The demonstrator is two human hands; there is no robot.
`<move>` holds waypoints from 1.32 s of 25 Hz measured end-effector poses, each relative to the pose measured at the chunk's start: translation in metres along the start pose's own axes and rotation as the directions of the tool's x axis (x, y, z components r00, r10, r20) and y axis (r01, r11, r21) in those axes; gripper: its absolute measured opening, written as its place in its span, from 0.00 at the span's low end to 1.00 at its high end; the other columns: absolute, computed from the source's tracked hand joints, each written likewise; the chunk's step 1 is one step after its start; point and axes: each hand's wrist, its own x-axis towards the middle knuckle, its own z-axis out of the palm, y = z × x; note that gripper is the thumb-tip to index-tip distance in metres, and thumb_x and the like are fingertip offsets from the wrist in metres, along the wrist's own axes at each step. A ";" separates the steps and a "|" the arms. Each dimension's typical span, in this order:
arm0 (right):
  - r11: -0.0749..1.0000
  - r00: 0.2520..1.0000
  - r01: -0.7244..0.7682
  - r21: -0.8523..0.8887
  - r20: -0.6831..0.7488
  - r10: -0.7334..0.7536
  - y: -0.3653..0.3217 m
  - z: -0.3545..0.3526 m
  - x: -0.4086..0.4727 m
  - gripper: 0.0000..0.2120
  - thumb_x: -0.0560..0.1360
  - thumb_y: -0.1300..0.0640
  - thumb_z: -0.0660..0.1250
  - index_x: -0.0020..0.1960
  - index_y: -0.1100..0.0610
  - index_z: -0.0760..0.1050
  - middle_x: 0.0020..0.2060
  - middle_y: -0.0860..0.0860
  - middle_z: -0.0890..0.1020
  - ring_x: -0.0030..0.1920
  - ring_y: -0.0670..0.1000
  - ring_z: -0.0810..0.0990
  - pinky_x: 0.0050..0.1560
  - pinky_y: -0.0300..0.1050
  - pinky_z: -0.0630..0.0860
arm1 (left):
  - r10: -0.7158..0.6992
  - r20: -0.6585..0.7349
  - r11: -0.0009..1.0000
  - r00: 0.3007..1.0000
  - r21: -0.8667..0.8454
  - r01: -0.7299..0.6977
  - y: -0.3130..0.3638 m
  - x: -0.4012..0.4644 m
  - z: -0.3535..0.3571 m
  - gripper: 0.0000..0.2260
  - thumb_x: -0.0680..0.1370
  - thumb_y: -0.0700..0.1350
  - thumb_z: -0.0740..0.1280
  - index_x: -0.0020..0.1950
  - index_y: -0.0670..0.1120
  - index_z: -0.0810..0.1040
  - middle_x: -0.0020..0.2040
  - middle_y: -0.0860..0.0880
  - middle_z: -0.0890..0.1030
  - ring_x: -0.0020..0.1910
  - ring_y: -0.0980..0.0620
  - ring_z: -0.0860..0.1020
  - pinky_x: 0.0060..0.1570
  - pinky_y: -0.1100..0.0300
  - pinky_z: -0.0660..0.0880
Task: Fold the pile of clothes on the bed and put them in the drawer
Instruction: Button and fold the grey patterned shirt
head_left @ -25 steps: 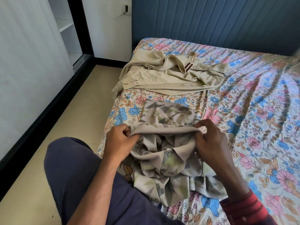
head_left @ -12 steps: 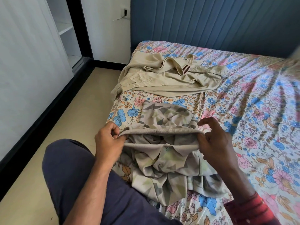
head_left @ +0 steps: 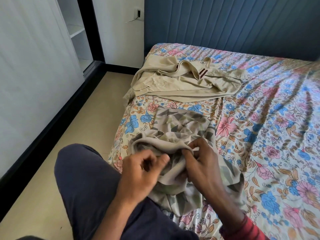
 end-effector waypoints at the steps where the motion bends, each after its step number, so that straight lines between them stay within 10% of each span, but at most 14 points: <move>1: 0.999 0.999 0.037 -0.028 0.039 -0.036 -0.003 0.003 -0.003 0.06 0.75 0.52 0.68 0.43 0.50 0.72 0.28 0.50 0.81 0.27 0.48 0.78 0.29 0.48 0.73 | -0.054 0.131 0.997 0.990 -0.050 0.061 0.004 -0.011 0.003 0.17 0.72 0.61 0.75 0.38 0.48 0.79 0.31 0.53 0.77 0.30 0.59 0.74 0.31 0.64 0.69; 6: 0.975 0.815 0.224 -0.007 0.550 -0.183 -0.021 -0.013 0.001 0.13 0.75 0.43 0.71 0.41 0.51 0.78 0.24 0.49 0.76 0.25 0.44 0.70 0.28 0.41 0.63 | -0.050 0.253 0.999 0.966 -0.006 0.054 -0.001 -0.029 -0.001 0.05 0.76 0.45 0.76 0.49 0.53 0.84 0.42 0.56 0.83 0.39 0.58 0.80 0.39 0.64 0.73; 11: 0.918 0.827 0.395 -0.043 0.452 -0.335 -0.025 -0.011 0.096 0.07 0.81 0.58 0.67 0.49 0.55 0.83 0.35 0.42 0.83 0.34 0.44 0.81 0.39 0.44 0.78 | -0.080 0.190 0.995 0.979 0.071 0.068 -0.003 -0.034 -0.005 0.05 0.75 0.53 0.75 0.48 0.55 0.83 0.48 0.57 0.76 0.49 0.54 0.77 0.45 0.69 0.71; 15: 0.766 0.508 0.577 -0.283 0.859 -0.066 -0.012 0.040 0.138 0.18 0.80 0.59 0.68 0.70 0.55 0.76 0.60 0.47 0.82 0.55 0.45 0.81 0.60 0.42 0.76 | -0.122 0.165 0.973 0.979 0.215 0.085 0.000 -0.034 -0.006 0.18 0.66 0.63 0.77 0.50 0.56 0.81 0.50 0.60 0.76 0.50 0.57 0.77 0.47 0.64 0.75; 18: 0.608 0.367 0.743 -0.280 0.930 -0.020 -0.011 0.062 0.133 0.04 0.80 0.56 0.68 0.50 0.56 0.79 0.40 0.50 0.82 0.39 0.50 0.77 0.44 0.48 0.72 | -0.154 0.269 0.964 0.951 0.253 0.085 0.006 -0.031 -0.007 0.22 0.65 0.65 0.77 0.54 0.57 0.82 0.51 0.62 0.79 0.52 0.60 0.78 0.52 0.58 0.77; 21: 0.614 0.431 0.748 -0.253 0.888 -0.159 -0.023 0.051 0.136 0.17 0.82 0.52 0.67 0.35 0.50 0.74 0.29 0.46 0.76 0.31 0.46 0.73 0.37 0.45 0.69 | -0.138 0.353 0.980 0.926 0.185 0.075 0.016 -0.032 0.005 0.12 0.75 0.52 0.76 0.56 0.54 0.81 0.51 0.59 0.83 0.52 0.60 0.81 0.54 0.56 0.78; 26: 0.823 0.803 0.501 -0.266 0.497 -0.328 -0.053 -0.024 0.181 0.17 0.82 0.55 0.67 0.35 0.50 0.74 0.27 0.42 0.76 0.31 0.41 0.73 0.37 0.35 0.67 | -0.233 0.401 0.947 0.886 -0.113 0.300 0.047 0.026 -0.013 0.12 0.81 0.37 0.64 0.52 0.52 0.81 0.46 0.56 0.86 0.46 0.59 0.83 0.45 0.67 0.76; 31: 0.840 0.876 0.479 -0.255 0.070 -0.478 -0.128 -0.106 0.230 0.15 0.82 0.53 0.66 0.37 0.56 0.75 0.35 0.48 0.76 0.36 0.45 0.73 0.42 0.42 0.68 | 0.009 -0.125 0.880 0.992 0.472 0.051 0.086 0.176 -0.046 0.13 0.72 0.53 0.77 0.52 0.49 0.83 0.52 0.44 0.78 0.53 0.45 0.76 0.52 0.52 0.75; 33: 0.803 0.832 0.528 -0.275 -0.020 -0.554 -0.160 -0.125 0.239 0.16 0.80 0.48 0.65 0.44 0.59 0.79 0.40 0.52 0.82 0.43 0.49 0.79 0.48 0.48 0.74 | -0.109 -0.246 0.961 0.963 0.220 0.165 0.105 0.226 -0.049 0.06 0.75 0.51 0.74 0.50 0.56 0.80 0.54 0.41 0.80 0.55 0.40 0.79 0.55 0.43 0.80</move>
